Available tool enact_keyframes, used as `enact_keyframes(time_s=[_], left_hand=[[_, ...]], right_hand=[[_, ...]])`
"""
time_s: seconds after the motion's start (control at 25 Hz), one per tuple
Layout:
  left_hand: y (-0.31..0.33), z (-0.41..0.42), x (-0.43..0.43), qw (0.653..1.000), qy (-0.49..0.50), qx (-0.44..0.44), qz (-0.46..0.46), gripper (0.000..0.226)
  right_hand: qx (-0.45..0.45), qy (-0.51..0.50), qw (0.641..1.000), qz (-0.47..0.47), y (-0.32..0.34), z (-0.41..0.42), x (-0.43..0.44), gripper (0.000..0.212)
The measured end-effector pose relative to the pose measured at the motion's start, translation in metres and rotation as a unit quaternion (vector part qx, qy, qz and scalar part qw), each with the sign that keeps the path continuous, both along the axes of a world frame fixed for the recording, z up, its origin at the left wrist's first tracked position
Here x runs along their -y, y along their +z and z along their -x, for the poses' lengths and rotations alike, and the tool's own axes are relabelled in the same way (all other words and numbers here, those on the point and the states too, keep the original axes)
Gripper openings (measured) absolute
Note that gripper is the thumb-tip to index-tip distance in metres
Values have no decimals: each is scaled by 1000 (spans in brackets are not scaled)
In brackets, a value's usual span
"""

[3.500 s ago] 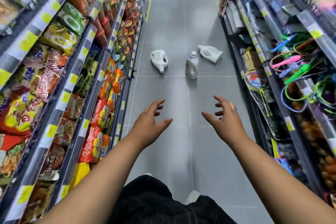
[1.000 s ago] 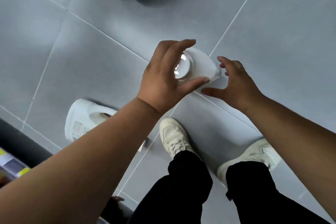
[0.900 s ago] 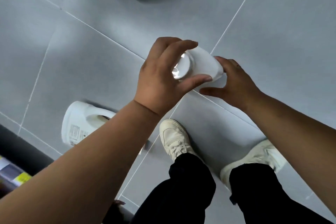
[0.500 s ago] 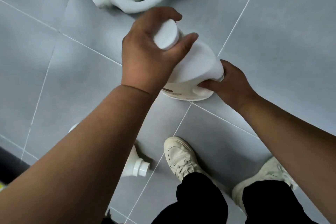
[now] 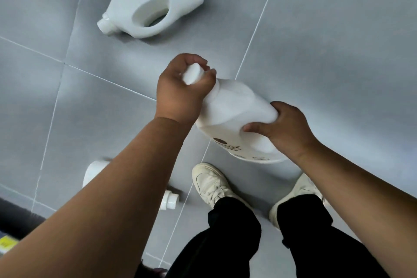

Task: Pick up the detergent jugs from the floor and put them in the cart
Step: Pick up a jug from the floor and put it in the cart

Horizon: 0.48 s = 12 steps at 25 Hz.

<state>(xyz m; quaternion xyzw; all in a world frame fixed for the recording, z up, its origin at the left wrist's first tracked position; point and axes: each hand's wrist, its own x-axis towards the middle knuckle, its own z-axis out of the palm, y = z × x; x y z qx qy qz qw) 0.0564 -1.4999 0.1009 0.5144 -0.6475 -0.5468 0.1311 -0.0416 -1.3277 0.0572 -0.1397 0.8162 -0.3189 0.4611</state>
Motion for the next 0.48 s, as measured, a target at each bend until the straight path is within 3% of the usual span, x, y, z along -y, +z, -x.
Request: enact_keyframes(time_s=[0.24, 0.48], left_hand=[[67, 24, -47, 997, 1, -47, -60, 18], [191, 52, -64, 993, 8, -74, -92, 22]], right_hand=[[-62, -32, 997, -28, 95, 18, -54, 53], [-104, -53, 992, -41, 235, 39, -77, 58]])
